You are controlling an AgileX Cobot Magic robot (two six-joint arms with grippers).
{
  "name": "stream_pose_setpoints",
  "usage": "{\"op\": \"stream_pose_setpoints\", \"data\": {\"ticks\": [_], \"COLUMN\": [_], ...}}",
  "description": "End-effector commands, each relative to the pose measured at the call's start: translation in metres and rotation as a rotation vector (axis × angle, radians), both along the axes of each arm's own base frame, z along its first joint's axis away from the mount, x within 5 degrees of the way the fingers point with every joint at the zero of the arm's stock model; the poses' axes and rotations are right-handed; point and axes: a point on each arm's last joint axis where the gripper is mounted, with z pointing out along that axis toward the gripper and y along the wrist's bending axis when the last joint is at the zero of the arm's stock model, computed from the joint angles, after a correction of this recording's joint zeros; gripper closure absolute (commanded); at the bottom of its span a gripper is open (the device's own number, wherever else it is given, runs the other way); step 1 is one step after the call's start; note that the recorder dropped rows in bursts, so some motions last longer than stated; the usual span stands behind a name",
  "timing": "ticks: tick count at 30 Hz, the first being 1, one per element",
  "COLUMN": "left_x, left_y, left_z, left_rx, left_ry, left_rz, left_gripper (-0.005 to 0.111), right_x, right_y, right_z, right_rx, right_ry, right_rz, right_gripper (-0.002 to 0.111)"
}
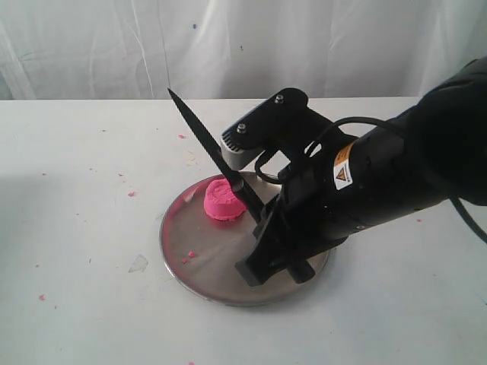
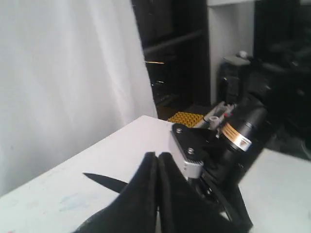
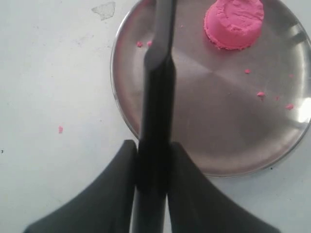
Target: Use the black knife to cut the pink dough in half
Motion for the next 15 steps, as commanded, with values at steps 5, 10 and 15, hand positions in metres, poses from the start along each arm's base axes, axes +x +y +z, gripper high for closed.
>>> {"op": "stream_pose_setpoints", "data": {"ticks": [5,10,15], "left_x": [0.015,0.050,0.105], "left_y": [0.011,0.000,-0.008], "left_z": [0.000,-0.020,-0.052], "left_rx": [-0.362,-0.252,-0.128], "left_ry": [0.217,0.390,0.530], "left_rz": [0.133,0.108,0.126], "left_gripper": [0.102,0.102,0.100], "right_x": [0.002,0.000,0.006], "right_y": [-0.001,-0.003,0.000], "right_z": [0.002,0.000,0.001], "right_rx": [0.009,-0.056,-0.134], "right_ry": [-0.005,0.067,0.101], "right_rz": [-0.015,-0.021,-0.010], "right_gripper": [0.108,0.108,0.108]}}
